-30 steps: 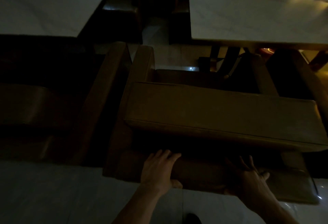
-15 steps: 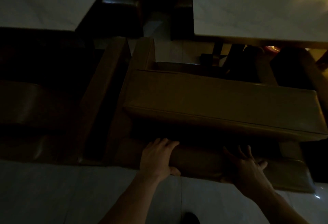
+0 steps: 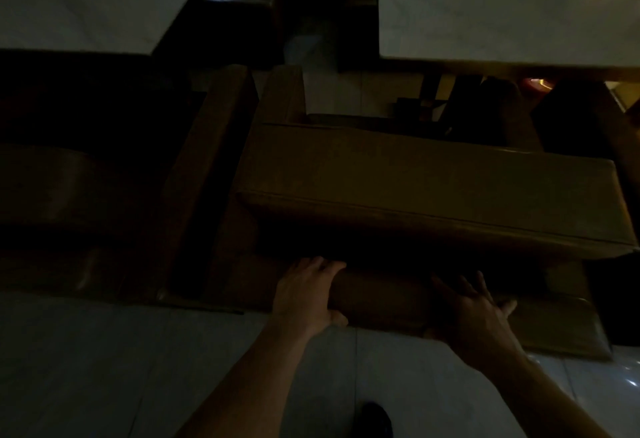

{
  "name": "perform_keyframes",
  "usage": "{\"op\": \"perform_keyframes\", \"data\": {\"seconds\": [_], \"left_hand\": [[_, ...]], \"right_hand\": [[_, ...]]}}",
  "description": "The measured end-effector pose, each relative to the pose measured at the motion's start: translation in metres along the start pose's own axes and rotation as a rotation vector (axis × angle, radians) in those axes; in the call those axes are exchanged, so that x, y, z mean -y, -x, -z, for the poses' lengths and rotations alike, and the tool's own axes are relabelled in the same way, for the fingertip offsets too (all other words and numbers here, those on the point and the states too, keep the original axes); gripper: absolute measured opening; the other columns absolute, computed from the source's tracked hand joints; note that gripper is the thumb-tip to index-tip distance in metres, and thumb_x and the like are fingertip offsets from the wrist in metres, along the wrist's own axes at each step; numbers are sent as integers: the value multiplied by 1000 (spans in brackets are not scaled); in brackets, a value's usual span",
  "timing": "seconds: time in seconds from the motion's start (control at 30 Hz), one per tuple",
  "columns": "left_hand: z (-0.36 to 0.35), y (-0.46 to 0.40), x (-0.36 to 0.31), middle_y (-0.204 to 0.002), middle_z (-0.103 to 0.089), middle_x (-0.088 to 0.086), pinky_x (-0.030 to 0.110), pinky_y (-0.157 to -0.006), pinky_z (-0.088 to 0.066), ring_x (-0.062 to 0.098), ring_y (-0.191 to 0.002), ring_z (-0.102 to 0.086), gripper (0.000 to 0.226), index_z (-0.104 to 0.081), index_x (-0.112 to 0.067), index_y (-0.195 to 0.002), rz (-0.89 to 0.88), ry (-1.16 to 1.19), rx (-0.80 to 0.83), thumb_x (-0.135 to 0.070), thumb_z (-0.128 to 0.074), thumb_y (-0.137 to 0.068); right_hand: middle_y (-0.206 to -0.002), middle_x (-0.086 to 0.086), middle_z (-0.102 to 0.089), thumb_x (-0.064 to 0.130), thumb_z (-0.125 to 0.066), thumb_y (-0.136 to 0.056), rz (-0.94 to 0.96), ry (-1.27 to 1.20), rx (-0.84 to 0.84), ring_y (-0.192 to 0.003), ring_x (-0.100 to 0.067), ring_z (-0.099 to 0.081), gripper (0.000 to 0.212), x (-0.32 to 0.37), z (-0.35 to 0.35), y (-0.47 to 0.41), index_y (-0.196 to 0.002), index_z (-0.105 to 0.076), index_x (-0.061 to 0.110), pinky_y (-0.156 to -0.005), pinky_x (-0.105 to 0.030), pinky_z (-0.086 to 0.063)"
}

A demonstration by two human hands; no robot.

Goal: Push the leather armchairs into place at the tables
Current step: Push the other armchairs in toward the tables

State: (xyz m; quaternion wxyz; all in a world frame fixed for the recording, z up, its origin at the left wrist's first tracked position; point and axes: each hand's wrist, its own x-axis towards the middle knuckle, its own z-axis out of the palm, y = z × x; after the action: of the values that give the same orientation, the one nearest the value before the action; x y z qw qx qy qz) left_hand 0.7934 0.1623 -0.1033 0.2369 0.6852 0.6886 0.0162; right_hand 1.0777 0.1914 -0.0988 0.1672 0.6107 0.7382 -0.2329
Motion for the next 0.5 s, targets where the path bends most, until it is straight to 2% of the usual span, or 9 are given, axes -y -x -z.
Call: {"op": "perform_keyframes", "data": {"seconds": [0.3,0.5], "left_hand": [[-5,11,3,-148,-37,-11,41,-105,-38,20,-135,-32,96,-27,-45,-146,16,-3,26,-57,-79,-66],[-3,7,5,-154,-30,-11,43,-113,-31,22,-141,-25,98,-23,-44,-148,-1,9,78,-55,-79,-68]], "right_hand": [[-166,-1,8,65,-64,-81,-27,22,34,-149,-37,21,103,5,-4,6,-154,6,46,-110,-79,-6],[-166,-1,14,67,-66,-78,-42,6,76,-147,-38,24,108,6,0,3,-152,10,48,-109,-79,-4]]}}
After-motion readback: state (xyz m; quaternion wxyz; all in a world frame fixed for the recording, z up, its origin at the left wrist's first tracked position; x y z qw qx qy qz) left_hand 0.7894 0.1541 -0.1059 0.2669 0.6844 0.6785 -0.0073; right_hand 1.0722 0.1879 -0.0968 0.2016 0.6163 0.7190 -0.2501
